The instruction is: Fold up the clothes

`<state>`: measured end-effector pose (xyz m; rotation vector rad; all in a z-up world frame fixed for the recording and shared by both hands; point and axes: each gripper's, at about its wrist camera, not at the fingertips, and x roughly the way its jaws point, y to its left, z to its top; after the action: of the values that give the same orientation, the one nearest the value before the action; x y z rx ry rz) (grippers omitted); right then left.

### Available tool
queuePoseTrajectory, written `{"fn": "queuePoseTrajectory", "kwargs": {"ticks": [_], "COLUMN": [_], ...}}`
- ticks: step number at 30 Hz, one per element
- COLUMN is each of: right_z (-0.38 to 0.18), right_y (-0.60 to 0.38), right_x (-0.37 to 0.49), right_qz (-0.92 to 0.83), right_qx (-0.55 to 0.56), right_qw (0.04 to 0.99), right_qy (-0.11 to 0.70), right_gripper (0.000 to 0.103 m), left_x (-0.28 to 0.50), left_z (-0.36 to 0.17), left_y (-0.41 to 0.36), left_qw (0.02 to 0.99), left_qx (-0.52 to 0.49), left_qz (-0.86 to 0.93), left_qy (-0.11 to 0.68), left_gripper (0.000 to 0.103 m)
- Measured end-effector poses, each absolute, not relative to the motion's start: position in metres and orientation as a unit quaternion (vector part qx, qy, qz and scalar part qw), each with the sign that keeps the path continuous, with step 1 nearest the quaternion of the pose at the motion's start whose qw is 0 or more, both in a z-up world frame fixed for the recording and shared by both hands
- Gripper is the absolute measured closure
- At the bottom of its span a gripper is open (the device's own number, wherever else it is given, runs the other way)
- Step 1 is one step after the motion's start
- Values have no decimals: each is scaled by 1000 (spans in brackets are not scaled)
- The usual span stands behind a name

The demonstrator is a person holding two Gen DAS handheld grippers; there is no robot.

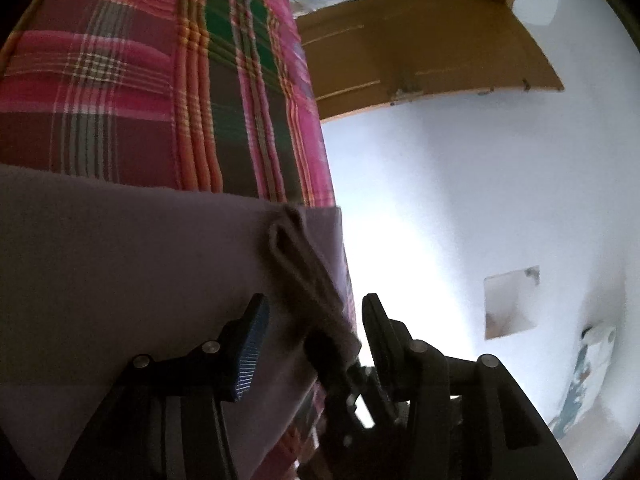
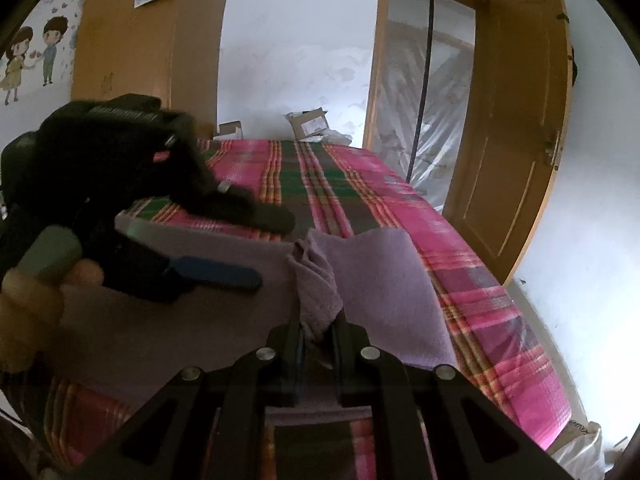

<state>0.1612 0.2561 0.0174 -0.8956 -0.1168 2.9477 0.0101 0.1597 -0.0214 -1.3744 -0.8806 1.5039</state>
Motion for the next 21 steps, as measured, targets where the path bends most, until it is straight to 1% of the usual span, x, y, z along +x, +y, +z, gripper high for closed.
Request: {"fn": "queuePoseTrajectory", "kwargs": {"ticks": [3, 8, 18, 19, 20, 21], "right_z": [17, 22, 33, 34, 36, 38], "right_y": [251, 232, 204, 200, 196, 193], "right_x": [164, 169, 170, 171, 172, 172], "right_qz": [956, 958, 959, 960, 961, 961], "right_qx": [-288, -276, -264, -261, -258, -255], "right_qw": [26, 16, -15, -21, -28, -34], "right_qy": [-47, -81, -97, -98, -99, -100], "right_gripper": [92, 92, 92, 92, 92, 92], "left_x": [7, 5, 12, 14, 16, 17], "left_z": [-22, -21, -12, -11, -7, -4], "left_y": [160, 165, 154, 148, 144, 140], "left_qw": [439, 437, 427, 425, 423, 419], "left_qx": [-557, -572, -583, -581, -578, -576], "left_qz": [601, 595, 600, 603, 607, 614], "left_qy": [-368, -357, -343, -344, -343, -341], "left_gripper": [54, 54, 54, 55, 60, 62]}}
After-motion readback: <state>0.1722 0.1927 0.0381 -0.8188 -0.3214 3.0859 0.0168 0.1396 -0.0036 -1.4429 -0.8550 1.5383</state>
